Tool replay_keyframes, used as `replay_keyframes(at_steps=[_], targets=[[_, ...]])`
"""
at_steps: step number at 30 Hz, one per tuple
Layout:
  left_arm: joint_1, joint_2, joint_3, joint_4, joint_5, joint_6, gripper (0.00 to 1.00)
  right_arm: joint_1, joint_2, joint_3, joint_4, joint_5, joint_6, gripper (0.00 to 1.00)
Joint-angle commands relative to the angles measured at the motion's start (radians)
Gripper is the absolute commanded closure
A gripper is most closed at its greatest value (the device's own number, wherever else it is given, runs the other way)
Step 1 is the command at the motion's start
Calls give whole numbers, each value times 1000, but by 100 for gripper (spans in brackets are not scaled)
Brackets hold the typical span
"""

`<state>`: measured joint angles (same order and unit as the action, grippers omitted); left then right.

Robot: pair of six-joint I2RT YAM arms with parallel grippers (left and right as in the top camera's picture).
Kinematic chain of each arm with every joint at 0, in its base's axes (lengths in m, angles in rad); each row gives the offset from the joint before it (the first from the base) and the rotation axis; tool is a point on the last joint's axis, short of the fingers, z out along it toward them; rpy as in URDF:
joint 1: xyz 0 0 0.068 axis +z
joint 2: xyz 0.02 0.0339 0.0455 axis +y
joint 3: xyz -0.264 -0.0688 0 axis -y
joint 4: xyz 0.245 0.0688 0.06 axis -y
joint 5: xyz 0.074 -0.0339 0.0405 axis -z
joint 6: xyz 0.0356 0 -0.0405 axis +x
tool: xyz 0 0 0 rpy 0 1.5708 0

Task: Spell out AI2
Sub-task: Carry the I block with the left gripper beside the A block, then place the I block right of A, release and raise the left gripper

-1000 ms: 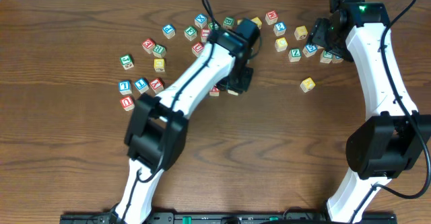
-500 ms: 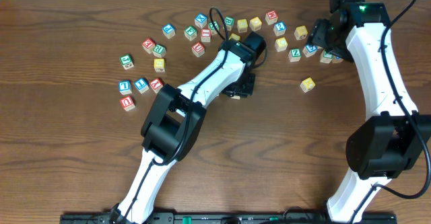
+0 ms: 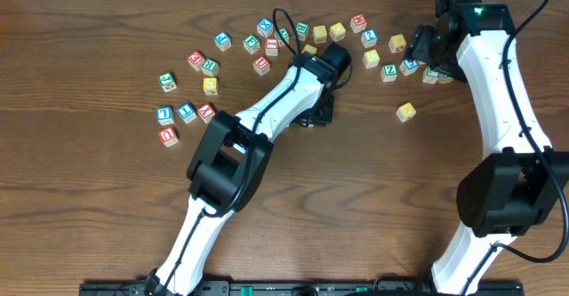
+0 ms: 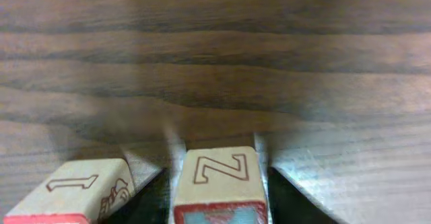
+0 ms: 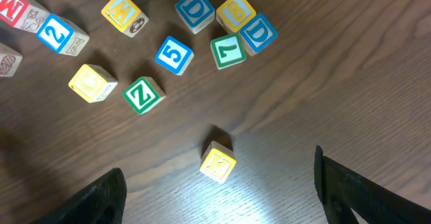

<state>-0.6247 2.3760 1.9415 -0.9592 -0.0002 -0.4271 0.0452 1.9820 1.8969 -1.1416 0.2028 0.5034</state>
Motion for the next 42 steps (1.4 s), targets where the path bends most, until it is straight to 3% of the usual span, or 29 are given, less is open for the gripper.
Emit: replay_keyframes(at_steps=[1,18,28,32,37,42], targets=[[3,29,-8,0,-14,-9,48,-5,-2,5,-3,16,-15,15],[5,13,64,-22,-6,38,46,-5,-2,5,-4,15,-15,15],[36,-92,64,-2,-80,42,46,-4,-2,5,-4,14,-14,16],[48,-156,64,34,-84,105,46,-4,-2,5,-4,4,-14,17],[53,-274,64,78,-194,168,46,-2,-2,5,-16,5,-15,18],[64,-384,64,85,-222,172,28,21,-2,5,-9,-18,-75,18]])
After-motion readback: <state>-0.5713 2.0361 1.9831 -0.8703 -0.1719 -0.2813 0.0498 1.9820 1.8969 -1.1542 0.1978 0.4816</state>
